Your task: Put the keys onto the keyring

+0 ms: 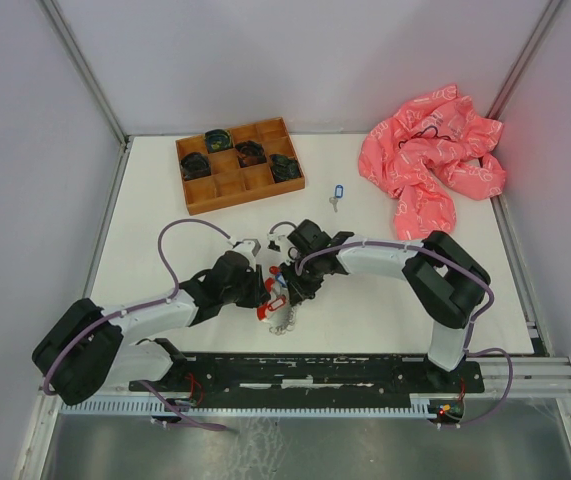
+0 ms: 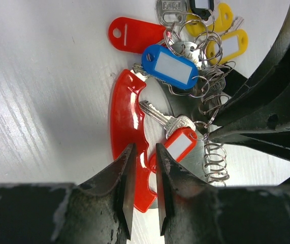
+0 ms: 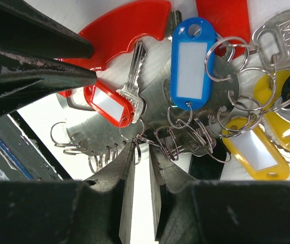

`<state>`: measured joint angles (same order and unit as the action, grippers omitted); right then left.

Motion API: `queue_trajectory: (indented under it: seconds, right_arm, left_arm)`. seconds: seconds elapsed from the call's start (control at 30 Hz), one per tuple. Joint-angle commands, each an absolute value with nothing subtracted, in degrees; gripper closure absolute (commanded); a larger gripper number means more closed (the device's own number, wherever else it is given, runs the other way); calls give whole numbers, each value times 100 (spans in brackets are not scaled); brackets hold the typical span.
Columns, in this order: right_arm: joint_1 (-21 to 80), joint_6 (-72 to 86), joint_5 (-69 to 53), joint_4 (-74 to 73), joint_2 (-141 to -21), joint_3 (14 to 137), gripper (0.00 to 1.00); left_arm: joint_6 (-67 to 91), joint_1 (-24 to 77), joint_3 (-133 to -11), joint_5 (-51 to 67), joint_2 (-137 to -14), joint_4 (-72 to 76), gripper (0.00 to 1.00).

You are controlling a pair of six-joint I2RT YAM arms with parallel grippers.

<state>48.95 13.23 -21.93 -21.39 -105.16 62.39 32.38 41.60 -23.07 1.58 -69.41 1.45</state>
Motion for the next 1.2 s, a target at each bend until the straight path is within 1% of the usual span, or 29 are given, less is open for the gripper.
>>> queue_trajectory:
  seconds: [0.0,0.1,0.2,0.37,0.63,0.87,1.0,1.1,1.17]
  right_arm:
    - [4860,1398,-2399,-1982,-10470,6172,76]
    - [4860,1393,-2486,-1995,-10509,6162,78]
    - [4860,1374,-2564,-2007,-10484,6116,83]
    - [4860,1162,-2519,-2080,-10222,6142,99]
    - [4869,309,-2163,-1964,-9574,6140,99]
    - [4878,-476,-2472,-912,-9105,5602,99]
    - [4878,-816,-2633,-295,-8910,5280,99]
    - [4878,-994,-2692,103,-8702,5093,99]
    - [4878,-1153,-2687,423,-8513,4926,99]
  left_arm:
    - [3348,4182,-2239,96,-7064,3,71]
    - [3349,4183,-2239,104,-7066,8,71]
    - [3362,4179,-2233,97,-7071,4,71]
    - [3360,4179,-2261,97,-7129,18,71]
    - [3467,4181,-2197,159,-7093,391,71]
    - [3417,4166,-2133,150,-6970,1029,71]
    - [3197,4035,-1796,113,-6847,1934,70]
    - [3170,3806,-1413,312,-6707,2894,69]
    - [3142,3676,-1306,543,-6642,3275,68]
